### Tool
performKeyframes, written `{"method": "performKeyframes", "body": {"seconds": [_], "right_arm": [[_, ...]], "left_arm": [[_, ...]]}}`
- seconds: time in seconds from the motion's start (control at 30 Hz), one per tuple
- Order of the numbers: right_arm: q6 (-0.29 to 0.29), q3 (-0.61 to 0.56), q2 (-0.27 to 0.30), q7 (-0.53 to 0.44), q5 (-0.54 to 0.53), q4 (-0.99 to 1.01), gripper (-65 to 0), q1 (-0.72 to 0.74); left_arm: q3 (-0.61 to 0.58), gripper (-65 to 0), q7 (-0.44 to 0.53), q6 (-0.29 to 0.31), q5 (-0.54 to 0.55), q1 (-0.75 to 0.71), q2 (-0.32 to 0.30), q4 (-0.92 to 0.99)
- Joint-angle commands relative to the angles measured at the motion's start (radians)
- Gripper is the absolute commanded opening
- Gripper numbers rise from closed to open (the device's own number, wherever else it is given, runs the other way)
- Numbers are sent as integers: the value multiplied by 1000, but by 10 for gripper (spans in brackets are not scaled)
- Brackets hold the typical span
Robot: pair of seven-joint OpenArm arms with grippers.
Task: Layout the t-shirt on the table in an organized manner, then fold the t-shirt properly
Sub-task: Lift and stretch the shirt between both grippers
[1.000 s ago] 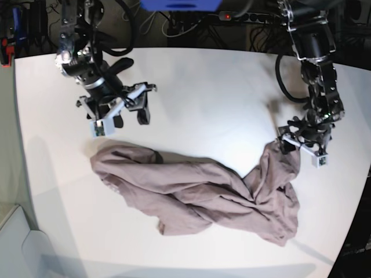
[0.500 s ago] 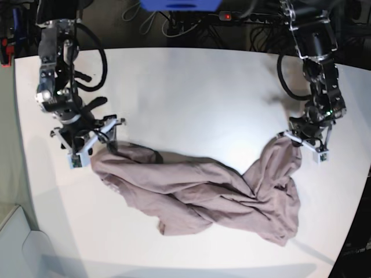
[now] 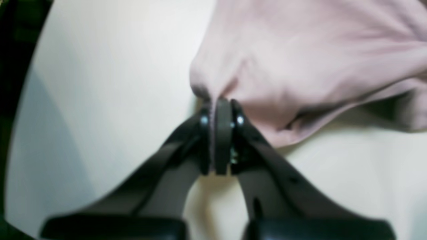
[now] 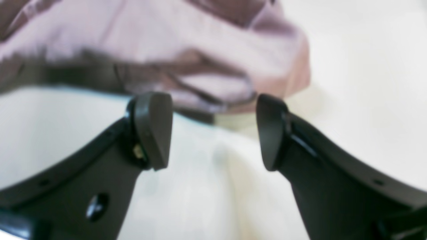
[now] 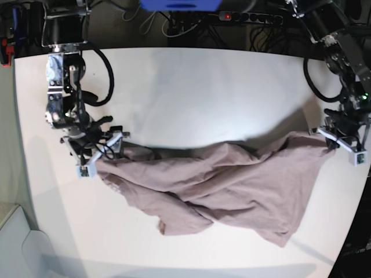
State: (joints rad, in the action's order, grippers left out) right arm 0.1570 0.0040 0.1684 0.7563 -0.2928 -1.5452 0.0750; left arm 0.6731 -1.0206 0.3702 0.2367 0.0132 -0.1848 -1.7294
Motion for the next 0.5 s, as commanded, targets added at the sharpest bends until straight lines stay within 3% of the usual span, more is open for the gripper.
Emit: {"method": "performKeyframes", "body": {"seconds": [0.0, 0.1, 0.4, 0.47], "right_arm": [[-1, 4, 9, -19, -6, -2, -249, 21], [-1, 4, 7, -19, -6, 44, -249, 47], [-1, -22, -33, -28, -6, 84, -257, 70], [-1, -42, -33, -67, -6, 84, -291, 70]], "left_arm": [[35, -649, -4, 17, -9, 14, -20, -30], [70, -649, -42, 62, -10, 15, -20, -56], [141, -649, -48, 63, -9, 4, -51, -91], [152, -649, -48, 63, -9, 4, -51, -91]]}}
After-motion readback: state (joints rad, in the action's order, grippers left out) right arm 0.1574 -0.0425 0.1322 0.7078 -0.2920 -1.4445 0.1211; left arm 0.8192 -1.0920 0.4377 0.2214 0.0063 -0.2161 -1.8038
